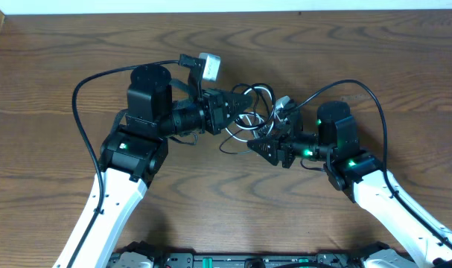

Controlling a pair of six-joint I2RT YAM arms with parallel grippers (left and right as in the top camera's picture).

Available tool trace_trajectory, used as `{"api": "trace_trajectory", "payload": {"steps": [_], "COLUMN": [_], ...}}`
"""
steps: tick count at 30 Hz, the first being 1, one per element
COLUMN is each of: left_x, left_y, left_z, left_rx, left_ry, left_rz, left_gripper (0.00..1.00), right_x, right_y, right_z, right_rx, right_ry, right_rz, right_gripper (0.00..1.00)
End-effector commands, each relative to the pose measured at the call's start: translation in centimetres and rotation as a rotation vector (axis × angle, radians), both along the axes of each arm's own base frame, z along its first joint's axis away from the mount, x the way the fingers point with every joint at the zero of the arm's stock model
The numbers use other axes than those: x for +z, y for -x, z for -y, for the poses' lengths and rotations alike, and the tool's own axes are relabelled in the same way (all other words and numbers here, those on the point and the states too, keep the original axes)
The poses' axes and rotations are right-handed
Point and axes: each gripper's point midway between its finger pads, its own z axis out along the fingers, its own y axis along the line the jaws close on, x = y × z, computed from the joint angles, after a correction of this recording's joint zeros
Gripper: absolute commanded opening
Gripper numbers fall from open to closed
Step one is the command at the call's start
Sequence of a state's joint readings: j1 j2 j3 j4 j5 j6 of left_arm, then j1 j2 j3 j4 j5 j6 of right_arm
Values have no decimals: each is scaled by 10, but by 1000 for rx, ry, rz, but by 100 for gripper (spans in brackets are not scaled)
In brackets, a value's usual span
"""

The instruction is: Untangle cables

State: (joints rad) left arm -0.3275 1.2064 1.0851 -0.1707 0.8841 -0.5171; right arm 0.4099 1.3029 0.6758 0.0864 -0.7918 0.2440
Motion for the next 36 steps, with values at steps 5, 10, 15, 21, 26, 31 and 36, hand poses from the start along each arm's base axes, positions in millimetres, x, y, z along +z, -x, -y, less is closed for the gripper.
{"api": "trace_trajectory", "payload": {"steps": [5, 10, 15, 21, 26, 31, 36], "left_x": [11, 11, 11, 7, -27, -50, -60], "left_y": [5, 6, 6, 9, 25, 32, 27], "left_z": [4, 5, 5, 5, -1, -8, -8], "left_rx": [69, 103, 116, 83, -3, -49, -60], "left_ry": [170, 230, 247, 193, -5, -136, -172], "left_rz": [-381, -540, -588, -493, -332, -227, -199], "left_gripper": [8, 7, 8, 8, 8, 64, 80], "right_x": [-3, 3, 3, -11, -57, -58, -52], "right_y": [-21, -25, -25, -33, -57, -61, -65], "right_z": [8, 7, 7, 18, 81, 88, 85], "right_rx": [-104, -109, -108, -186, -543, -582, -621], "right_ry": [60, 45, 46, 113, 397, 418, 363], "right_rz": [60, 92, 88, 63, -21, -10, -37], "right_gripper": [53, 39, 4, 1, 1, 1, 1]}}
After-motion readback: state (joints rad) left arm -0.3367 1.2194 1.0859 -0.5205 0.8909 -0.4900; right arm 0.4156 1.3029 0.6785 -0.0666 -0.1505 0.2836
